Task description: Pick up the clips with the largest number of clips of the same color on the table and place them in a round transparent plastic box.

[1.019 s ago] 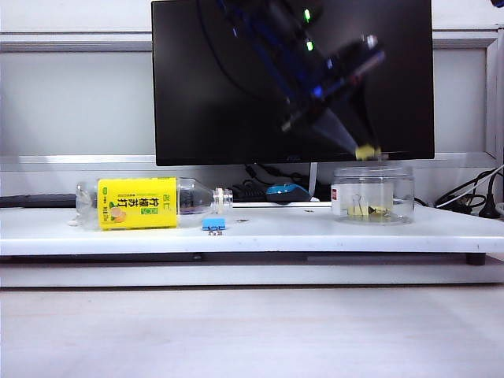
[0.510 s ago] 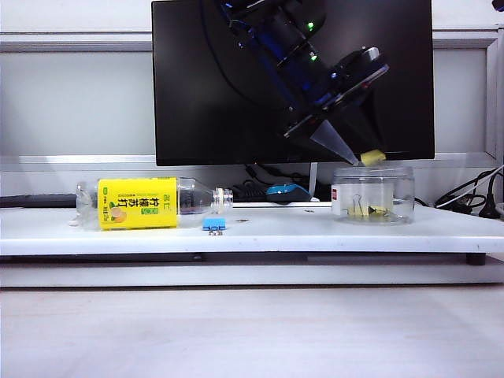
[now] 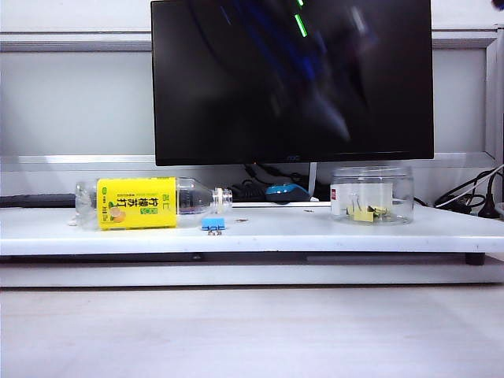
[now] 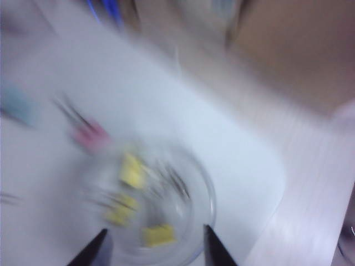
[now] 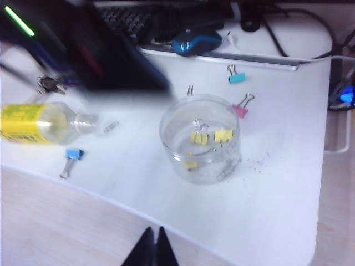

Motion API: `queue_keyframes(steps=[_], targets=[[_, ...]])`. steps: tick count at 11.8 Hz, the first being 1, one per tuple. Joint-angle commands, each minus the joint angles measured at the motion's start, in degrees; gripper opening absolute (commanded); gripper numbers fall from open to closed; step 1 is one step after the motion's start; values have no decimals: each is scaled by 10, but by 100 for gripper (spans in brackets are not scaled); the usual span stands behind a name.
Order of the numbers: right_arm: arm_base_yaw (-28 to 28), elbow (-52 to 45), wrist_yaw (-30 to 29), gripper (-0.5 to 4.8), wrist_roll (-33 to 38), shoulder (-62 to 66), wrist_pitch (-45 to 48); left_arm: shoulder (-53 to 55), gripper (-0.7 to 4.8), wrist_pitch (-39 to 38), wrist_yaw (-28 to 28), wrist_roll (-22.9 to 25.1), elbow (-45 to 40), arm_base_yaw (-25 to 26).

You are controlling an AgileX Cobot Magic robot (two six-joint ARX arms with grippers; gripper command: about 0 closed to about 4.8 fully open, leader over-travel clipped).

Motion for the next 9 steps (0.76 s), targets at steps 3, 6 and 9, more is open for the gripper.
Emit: queue_keyframes(steps=[3,6,9], targets=[[-1,5,1,13,3,-135,54,-251,220,-39,1,30,5,43],[-1,4,5,13,18,-255,0,-417,220,-134,-16,71,4,43],[-1,3,5,13,18,-312,-72,-562,220,-222,-60,74,1,42]])
